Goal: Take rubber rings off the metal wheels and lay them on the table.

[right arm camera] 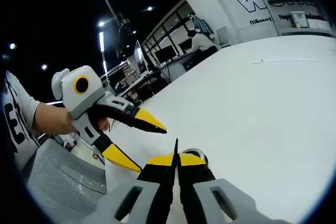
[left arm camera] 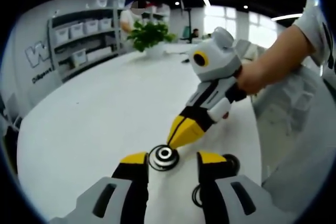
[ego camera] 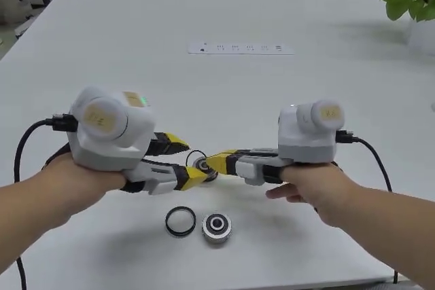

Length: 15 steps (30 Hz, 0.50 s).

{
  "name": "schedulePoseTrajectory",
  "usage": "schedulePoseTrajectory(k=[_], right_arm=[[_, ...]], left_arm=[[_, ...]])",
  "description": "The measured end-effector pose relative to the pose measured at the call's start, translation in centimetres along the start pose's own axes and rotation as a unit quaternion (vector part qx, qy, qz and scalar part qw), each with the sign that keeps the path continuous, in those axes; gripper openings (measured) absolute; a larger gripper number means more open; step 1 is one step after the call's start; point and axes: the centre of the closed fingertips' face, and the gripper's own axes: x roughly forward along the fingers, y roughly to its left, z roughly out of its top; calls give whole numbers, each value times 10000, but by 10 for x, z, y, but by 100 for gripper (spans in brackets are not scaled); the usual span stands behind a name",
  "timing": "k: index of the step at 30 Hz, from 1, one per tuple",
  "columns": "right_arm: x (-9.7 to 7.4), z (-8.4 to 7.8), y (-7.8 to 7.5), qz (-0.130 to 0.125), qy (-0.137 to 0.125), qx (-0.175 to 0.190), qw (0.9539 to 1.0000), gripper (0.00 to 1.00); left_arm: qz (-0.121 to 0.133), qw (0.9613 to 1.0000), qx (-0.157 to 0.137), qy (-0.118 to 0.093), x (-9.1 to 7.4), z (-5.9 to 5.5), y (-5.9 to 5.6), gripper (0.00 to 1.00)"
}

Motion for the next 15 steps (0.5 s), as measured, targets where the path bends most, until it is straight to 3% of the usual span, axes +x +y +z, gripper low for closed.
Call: schedulePoseTrajectory(k=[15], right_arm=[[0,4,17,196,-33,4,9998,0]], left_arm=[[-26,9999,-22,-142,-15,7,-7,49]])
